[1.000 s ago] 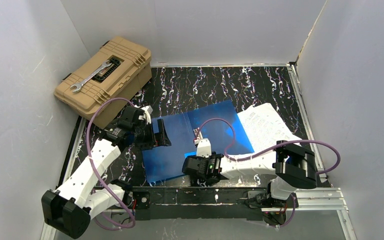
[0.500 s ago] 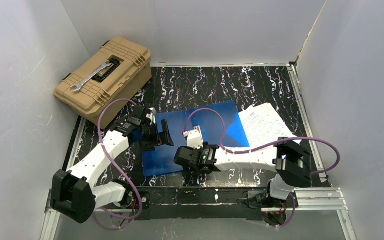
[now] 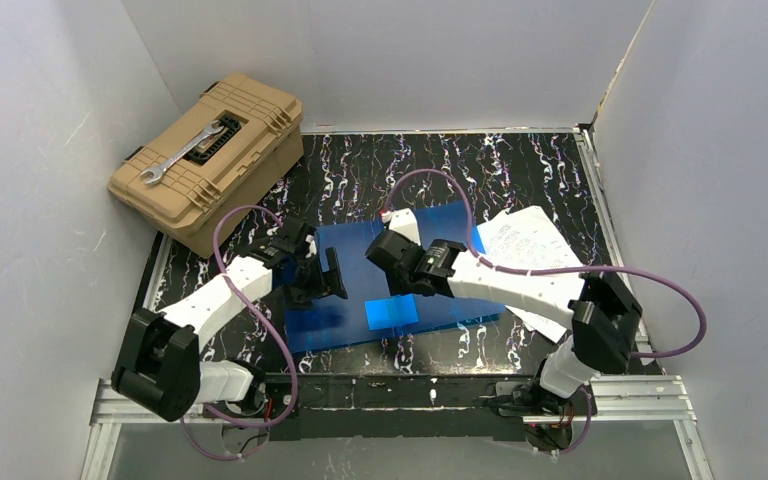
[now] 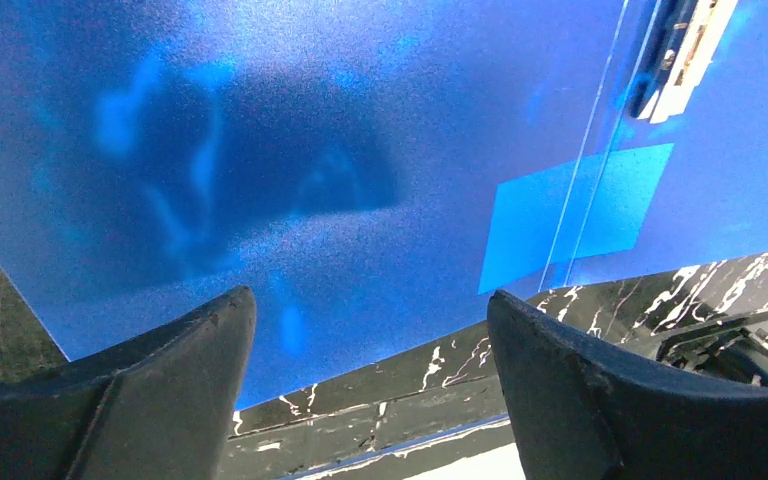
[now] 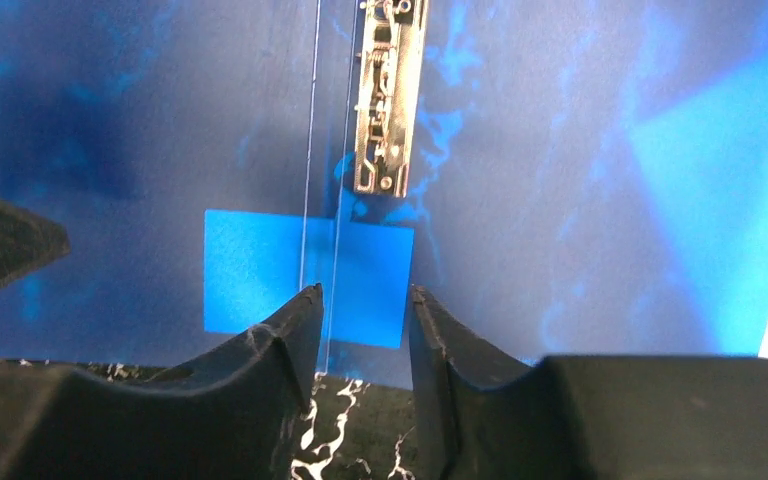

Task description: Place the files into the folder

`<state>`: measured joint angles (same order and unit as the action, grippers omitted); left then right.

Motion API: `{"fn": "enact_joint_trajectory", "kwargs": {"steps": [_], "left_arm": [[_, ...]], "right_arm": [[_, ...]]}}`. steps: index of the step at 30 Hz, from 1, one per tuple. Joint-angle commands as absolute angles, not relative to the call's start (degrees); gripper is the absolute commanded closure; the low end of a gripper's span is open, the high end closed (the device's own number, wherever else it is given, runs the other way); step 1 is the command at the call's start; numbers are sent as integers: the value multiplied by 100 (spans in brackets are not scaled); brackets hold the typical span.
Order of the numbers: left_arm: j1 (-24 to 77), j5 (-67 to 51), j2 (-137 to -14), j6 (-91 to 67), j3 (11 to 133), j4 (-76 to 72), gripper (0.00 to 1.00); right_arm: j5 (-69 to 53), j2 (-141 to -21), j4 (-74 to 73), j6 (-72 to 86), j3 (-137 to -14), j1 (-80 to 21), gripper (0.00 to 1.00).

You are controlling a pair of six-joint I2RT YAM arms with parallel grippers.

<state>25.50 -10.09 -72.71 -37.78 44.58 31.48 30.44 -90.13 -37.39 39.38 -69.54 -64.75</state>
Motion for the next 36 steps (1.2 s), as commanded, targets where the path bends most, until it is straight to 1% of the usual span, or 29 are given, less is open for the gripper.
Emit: {"fn": "enact_joint_trajectory", "kwargs": {"steps": [1,6,13,25,36], "left_arm": [[2702,-717,-7502,-3991,4403,3061,18],[2842,-499,-7773,-4133,4344,2963,21],[2887,-341,-8037,-4178,4219,2842,27],[2910,-382,-8088,-4197,4096,2739,29],[2931,-433,-8044,-4175,4087,2736,30]], "right_arm": [[2629,-9362,-3471,3397,-7296,-6133,57],[2231,-9684,-3110,3239,-7316,-5854,65],[2018,-10119,-2936,3139,-7475,-5719,70],[1942,-10519,-2736,3155,-7458,-5658,75],[2162,-10786,-2748,3151,-7541,-5643,78]]}}
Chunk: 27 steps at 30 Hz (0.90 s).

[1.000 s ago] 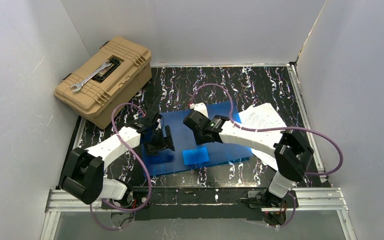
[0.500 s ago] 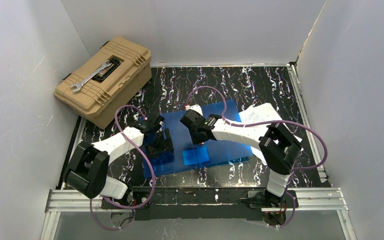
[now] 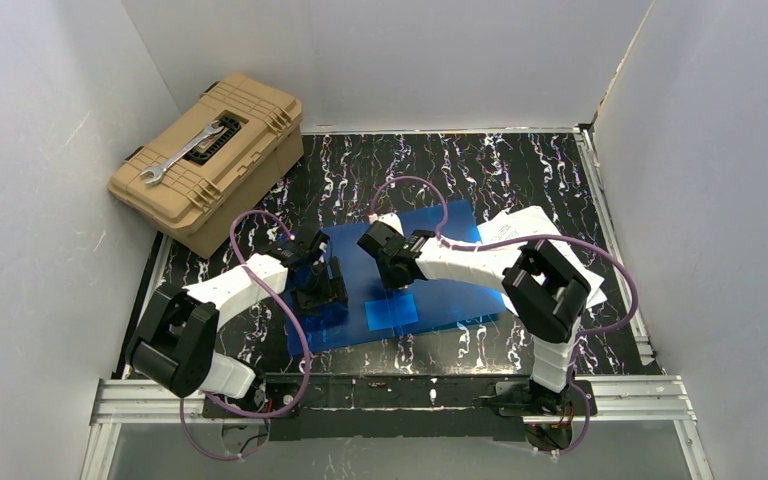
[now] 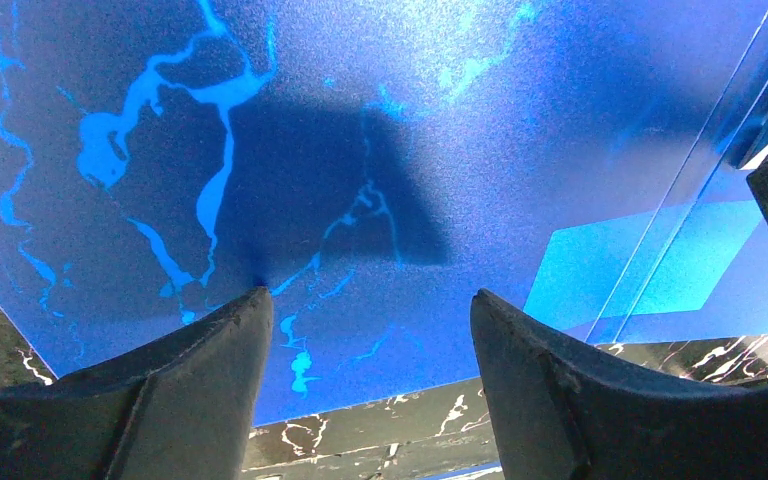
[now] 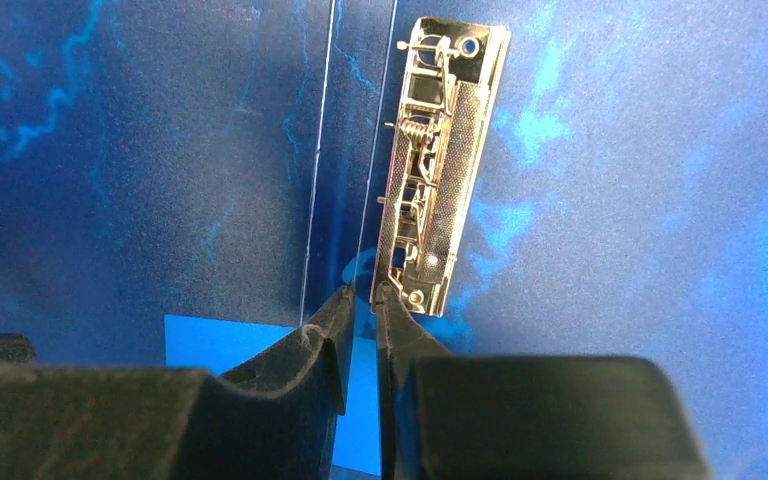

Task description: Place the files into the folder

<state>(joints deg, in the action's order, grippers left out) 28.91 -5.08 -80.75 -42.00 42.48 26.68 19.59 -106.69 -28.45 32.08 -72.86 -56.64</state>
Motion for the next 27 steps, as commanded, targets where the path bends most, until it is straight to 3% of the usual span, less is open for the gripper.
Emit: {"fn": "enact_joint_trajectory", "kwargs": {"steps": [1,27], "left_arm": [[2927,-431,-8044,-4175,4087,2734,30],[2936,-415,-8163,-4235,4122,2652,30]], "right_arm": [[2171,-10811,-2751,3147,-7541,-5640,78],[2289,-11075,-2960,3094,-7118,-5751,91]]}}
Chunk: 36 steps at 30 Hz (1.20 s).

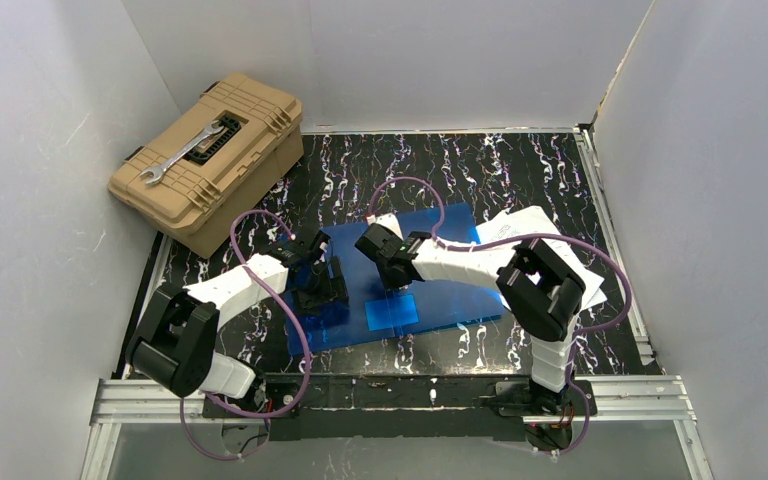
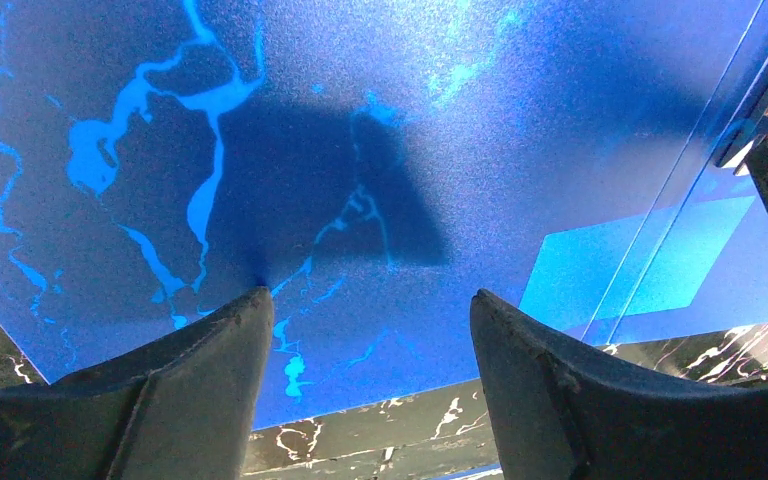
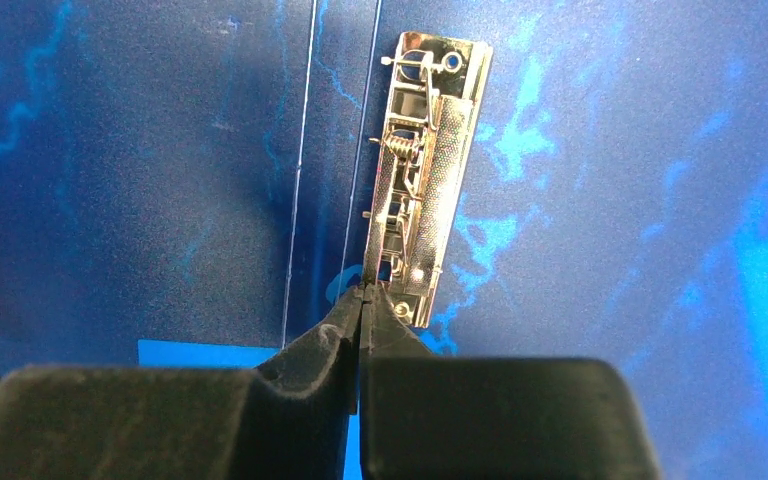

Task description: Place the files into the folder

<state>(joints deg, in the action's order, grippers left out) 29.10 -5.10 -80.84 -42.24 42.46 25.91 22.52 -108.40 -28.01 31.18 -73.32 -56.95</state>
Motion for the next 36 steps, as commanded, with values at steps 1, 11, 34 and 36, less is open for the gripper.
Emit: {"fn": "enact_joint_trajectory", "kwargs": {"steps": [1,11,34,36], "left_arm": [[2936,-413,-8169,-4241,4122,2649,30],[2936,-403,-8234,-4280,4096,2599,30],[2936,-145,-8447,-4358,3993,2533,30],[2936,-140,-8446,-4368,3986,2539,30]], "right_arm": [[2312,-11093,-2972,3095,-7107,-5768,92],[2541,-11337,-3138,3142,-6990,-5908,98],[3798,-11338,-3878,3394,-7018,-5950,99],[3802,-11277,-3876,3373,-7089,-5948,99]]}}
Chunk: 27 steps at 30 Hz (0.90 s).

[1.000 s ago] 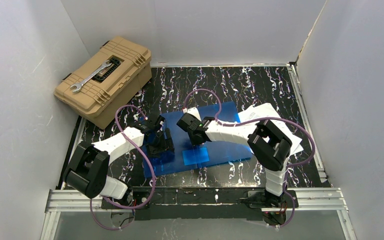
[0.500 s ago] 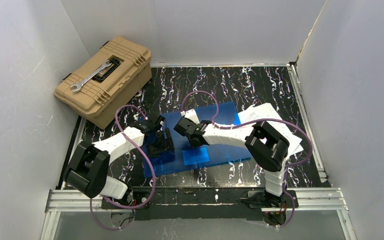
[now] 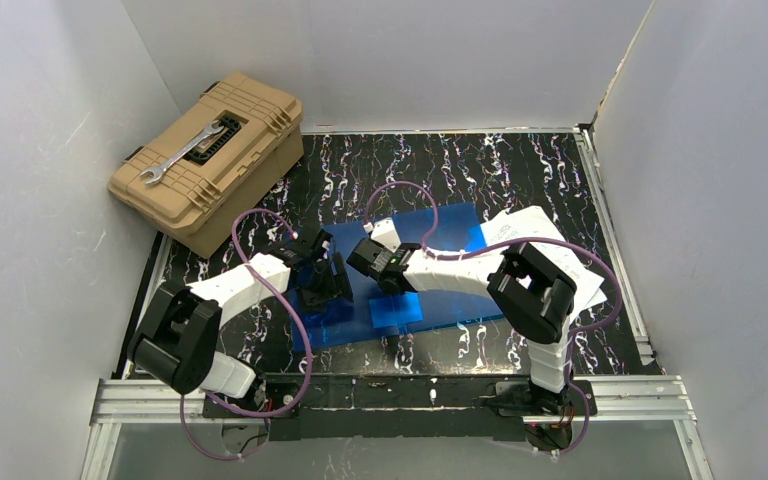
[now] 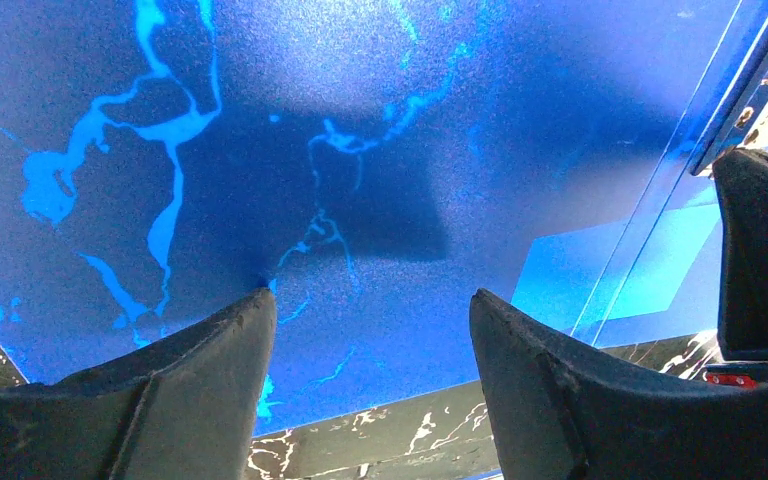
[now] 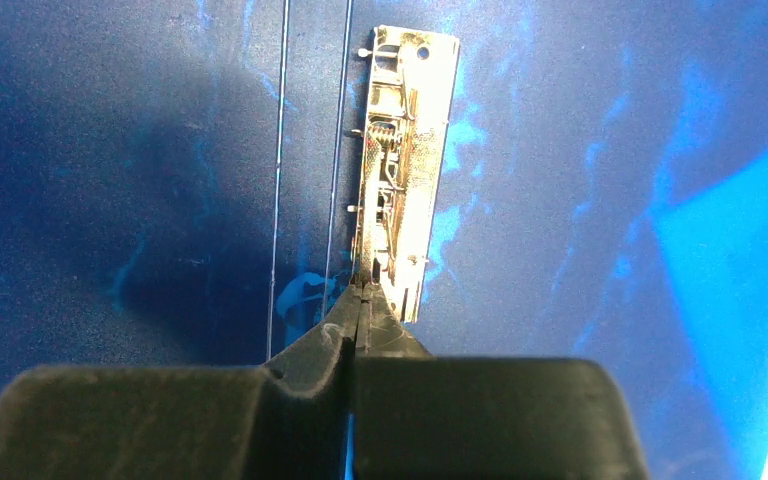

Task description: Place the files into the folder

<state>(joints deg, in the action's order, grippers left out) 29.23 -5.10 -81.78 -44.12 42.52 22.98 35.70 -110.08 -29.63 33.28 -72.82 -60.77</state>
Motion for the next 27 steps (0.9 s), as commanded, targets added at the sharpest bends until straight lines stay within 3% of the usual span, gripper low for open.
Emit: {"fn": "enact_joint_trajectory", "kwargs": {"steps": [1,20,27], "left_arm": [[2936,-136,-8446,-4368,3992,2538,30],[2936,-256,-8315,-4359,3935,2510,30],[2940,-356,-8250,-4350,3907,2476,30]], "right_arm": [[3795,-11262,-3880,3360,-7131,-5950,99],[3657,-10931,-4021,3058,-8612,-5823,99],[3332,-10301,-3758,2981,-8507,-5621,96]]}}
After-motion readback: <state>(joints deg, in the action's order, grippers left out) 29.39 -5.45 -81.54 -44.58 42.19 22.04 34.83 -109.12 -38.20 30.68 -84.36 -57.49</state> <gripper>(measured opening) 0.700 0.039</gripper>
